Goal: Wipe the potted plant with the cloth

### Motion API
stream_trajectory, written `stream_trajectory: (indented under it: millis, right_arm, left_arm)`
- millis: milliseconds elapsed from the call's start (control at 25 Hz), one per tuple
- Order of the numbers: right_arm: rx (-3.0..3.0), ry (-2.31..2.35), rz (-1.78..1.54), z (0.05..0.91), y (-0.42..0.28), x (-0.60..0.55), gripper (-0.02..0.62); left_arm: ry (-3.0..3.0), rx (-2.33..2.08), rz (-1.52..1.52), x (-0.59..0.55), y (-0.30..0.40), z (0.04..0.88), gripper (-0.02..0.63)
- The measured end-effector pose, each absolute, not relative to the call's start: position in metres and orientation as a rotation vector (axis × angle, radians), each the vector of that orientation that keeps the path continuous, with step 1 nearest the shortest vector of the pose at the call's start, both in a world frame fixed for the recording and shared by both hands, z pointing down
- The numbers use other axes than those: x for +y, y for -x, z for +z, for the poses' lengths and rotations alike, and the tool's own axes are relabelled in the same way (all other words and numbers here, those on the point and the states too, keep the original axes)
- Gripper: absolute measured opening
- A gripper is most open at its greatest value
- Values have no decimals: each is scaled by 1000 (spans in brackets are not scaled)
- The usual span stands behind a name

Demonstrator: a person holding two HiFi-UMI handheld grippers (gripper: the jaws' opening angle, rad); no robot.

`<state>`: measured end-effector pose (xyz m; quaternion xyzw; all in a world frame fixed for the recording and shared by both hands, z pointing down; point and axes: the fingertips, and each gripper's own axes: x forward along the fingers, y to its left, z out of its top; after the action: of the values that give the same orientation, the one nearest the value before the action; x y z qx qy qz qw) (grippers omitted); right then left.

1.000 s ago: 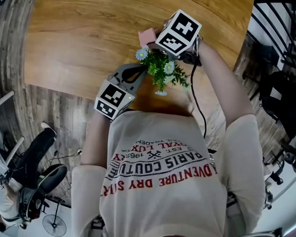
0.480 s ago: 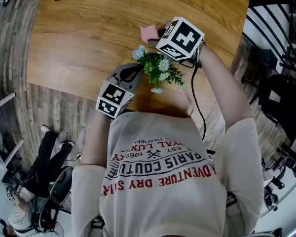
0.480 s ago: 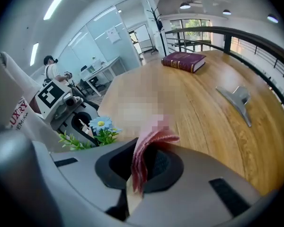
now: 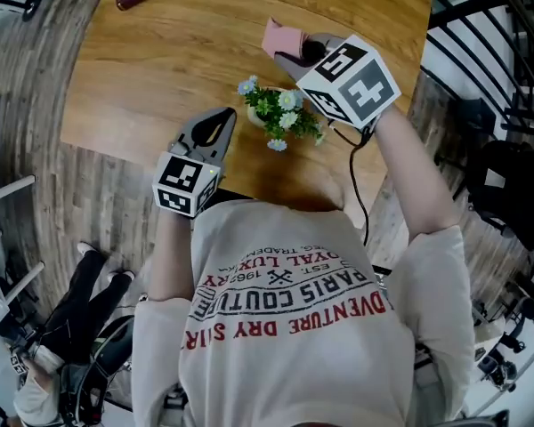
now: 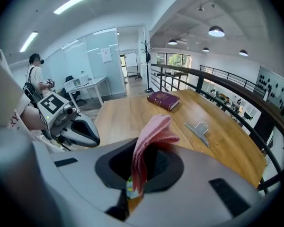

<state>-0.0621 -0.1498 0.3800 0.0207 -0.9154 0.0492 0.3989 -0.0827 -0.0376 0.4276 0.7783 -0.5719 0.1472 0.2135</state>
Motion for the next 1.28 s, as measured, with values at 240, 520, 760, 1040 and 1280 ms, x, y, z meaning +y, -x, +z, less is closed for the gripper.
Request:
stream_trajectory:
  millis: [240,520,760,1040,1280]
  right_arm:
    - [-2376,-191,223,346,94,-105,35]
    - [-2322,-389,304,382,128,-40,35]
    - [-2230,-625,352,458,146,-25,35]
    - [-2095,-990,399,519,121,-40,35]
    - [-2044,-1177,616,541,107,-53,35]
  left_arm:
    - [-2252,-1566,395,-29,114,415,15]
    - [-2322,-1511,441,-8,167,411,15]
    - [-2312,-1439,443,14,204,429,15]
    - [-2305,-1350,456,32,218,451,15]
    - [-2347,-1279,500,37,219,459,15]
